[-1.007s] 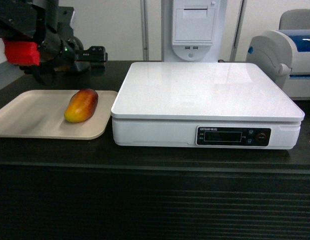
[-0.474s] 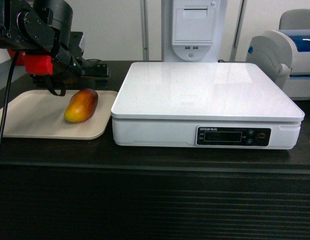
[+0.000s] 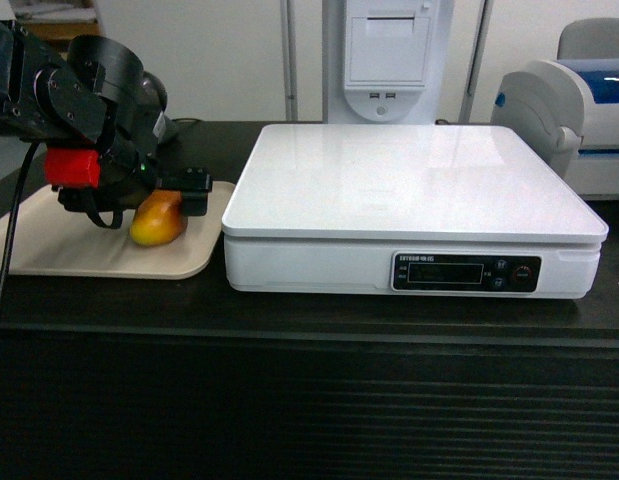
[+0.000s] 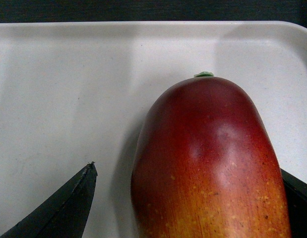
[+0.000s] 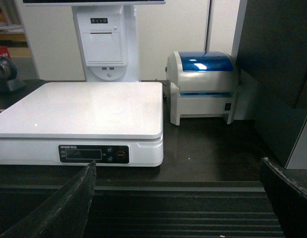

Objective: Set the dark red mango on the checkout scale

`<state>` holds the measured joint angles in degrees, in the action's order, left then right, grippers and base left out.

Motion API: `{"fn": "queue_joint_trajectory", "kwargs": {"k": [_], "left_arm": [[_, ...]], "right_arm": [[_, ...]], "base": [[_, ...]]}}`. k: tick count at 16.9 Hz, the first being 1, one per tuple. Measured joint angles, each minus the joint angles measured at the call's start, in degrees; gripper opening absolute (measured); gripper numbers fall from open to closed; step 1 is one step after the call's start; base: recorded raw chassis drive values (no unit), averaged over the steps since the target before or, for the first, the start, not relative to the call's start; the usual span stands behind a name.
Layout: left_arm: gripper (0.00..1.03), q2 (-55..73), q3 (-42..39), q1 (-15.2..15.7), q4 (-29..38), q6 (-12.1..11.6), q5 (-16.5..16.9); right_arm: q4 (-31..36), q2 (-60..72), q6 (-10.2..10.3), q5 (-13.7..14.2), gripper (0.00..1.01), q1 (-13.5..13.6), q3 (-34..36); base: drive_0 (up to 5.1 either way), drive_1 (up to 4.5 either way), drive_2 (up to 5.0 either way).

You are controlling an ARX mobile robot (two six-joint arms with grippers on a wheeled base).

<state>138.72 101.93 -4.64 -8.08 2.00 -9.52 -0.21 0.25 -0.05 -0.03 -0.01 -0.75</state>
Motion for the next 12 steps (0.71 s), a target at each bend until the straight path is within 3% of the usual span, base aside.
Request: {"fn": "queue_joint_trajectory", "kwargs": {"k": [2, 5, 9, 12], "left_arm": [[0.98, 0.81, -0.92, 0.04, 2.23, -0.96, 0.87], [0.98, 1.14, -2.34, 0.37, 3.58, -0.46, 2.54], [0.60, -0.09, -4.33, 0.35, 3.89, 0.57, 3.43], [0.59, -2.69, -6.05, 0.33, 1.79, -0.57, 3.58]], "right_arm": [[-0.02, 0.00, 0.02, 0.00, 0.98, 0.00, 0.00], [0.00, 0.00, 0.02, 0.02, 0.98, 0.00, 0.00], [0.00, 0.00, 0.02, 0.00, 0.98, 0.00, 0.00], [0.00, 0.00, 0.02, 0.00, 0.98, 0.00, 0.00]], "base": [[0.0, 0.00, 0.0], [0.0, 0.00, 0.0], [0.0, 0.00, 0.0], [0.0, 0.00, 0.0]]}}
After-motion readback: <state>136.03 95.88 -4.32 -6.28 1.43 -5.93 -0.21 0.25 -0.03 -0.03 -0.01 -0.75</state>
